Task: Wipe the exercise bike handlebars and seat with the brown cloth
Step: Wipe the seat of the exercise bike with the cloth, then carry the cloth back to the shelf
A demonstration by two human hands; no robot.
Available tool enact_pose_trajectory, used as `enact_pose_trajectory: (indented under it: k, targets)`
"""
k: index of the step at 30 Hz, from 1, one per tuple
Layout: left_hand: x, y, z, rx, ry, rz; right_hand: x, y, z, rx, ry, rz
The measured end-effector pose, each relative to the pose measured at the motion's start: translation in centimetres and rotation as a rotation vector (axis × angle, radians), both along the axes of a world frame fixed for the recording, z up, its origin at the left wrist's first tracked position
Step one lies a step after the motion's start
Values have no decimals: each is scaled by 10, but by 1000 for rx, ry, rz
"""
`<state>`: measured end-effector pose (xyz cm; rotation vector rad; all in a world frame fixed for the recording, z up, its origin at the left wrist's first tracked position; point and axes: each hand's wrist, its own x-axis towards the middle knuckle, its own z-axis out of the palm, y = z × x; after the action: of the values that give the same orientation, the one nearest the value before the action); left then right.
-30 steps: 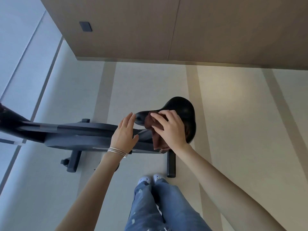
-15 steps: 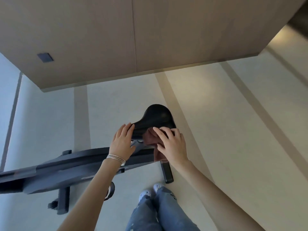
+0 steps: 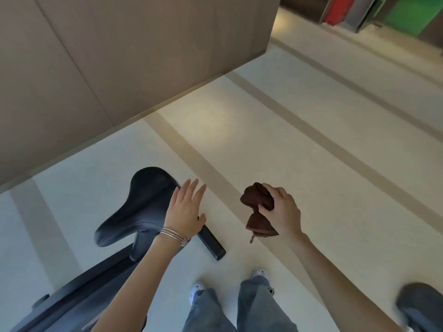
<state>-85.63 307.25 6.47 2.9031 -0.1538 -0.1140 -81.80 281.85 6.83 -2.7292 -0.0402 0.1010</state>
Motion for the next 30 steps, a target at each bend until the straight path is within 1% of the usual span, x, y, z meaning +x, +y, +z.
enact_pose_trajectory:
  k: [5, 10, 16, 20, 23, 26, 27, 30]
  targets:
    - [44, -85, 2, 37, 78, -232, -10, -75, 7, -10, -10, -168]
    - [71, -171, 6, 124, 83, -417, -20, -151, 16, -79, -34, -253]
    - [88, -275, 15, 214, 101, -555, -30, -237, 26, -200, -82, -239]
    - [98, -341, 18, 252, 101, -630, -34, -290, 29, -199, -86, -288]
    - [104, -388, 20, 254, 116, -686, -36, -325, 32, -283, -93, -277]
    - [107, -426, 22, 258, 109, -750, -37, -352, 36, -422, -46, -243]
    - [109, -437, 22, 262, 109, -770, -37, -360, 36, -444, 4, -229]
    - [114, -465, 22, 280, 119, -828, -34, -384, 28, -399, 114, -232]
